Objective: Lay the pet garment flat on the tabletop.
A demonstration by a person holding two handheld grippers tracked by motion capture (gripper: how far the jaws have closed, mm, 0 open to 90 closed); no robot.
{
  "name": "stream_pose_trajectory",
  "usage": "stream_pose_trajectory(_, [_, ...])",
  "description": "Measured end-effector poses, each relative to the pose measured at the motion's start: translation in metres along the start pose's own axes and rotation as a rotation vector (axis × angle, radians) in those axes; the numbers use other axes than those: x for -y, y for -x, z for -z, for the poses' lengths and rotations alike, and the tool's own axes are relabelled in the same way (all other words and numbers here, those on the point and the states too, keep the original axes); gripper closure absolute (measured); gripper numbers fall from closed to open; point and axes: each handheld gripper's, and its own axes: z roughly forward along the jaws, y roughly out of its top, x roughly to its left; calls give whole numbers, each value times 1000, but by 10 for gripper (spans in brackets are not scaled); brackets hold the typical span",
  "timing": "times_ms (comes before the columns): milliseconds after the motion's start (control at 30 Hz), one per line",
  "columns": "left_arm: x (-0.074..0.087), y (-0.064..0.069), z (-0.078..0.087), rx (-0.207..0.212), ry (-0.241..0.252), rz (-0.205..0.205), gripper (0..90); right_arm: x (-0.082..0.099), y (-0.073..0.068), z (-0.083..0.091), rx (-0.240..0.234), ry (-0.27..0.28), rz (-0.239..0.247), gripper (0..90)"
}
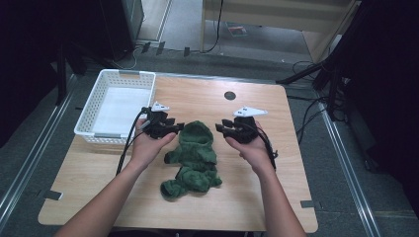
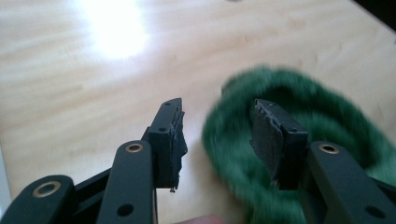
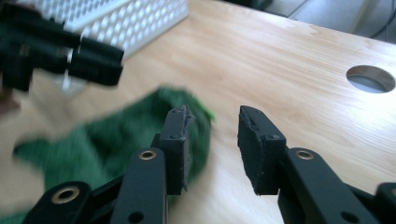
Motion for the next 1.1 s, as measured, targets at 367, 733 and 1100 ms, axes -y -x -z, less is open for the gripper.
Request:
stream_pose_trajectory(367, [0, 4, -45, 23, -90, 7, 703, -11, -11, -67, 101, -66, -202, 743])
stream_pose_trajectory(733, [20, 17, -52, -55, -201, -131, 529, 19, -18, -80, 122, -252, -144, 637])
stream_pose_trajectory(1100, [21, 17, -55, -46, -182, -150, 780, 25, -20, -84, 101, -231, -21, 900])
